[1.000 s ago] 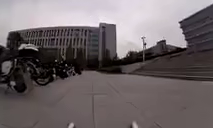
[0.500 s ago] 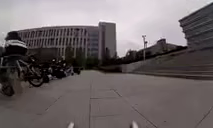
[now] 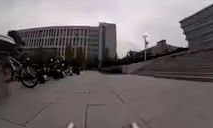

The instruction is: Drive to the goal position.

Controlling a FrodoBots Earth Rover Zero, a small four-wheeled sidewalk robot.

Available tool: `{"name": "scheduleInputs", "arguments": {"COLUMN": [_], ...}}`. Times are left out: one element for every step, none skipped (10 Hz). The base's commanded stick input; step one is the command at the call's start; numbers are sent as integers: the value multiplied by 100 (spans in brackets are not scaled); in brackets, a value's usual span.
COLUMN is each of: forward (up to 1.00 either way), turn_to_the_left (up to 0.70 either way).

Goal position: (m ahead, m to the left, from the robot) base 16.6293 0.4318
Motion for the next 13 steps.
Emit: {"name": "scheduleInputs", "arguments": {"forward": [70,70,70,70,70,70,70,70,70,70,70,70,70], "turn_to_the_left": [0,0,0,0,0,0,0,0,0,0,0,0,0]}}
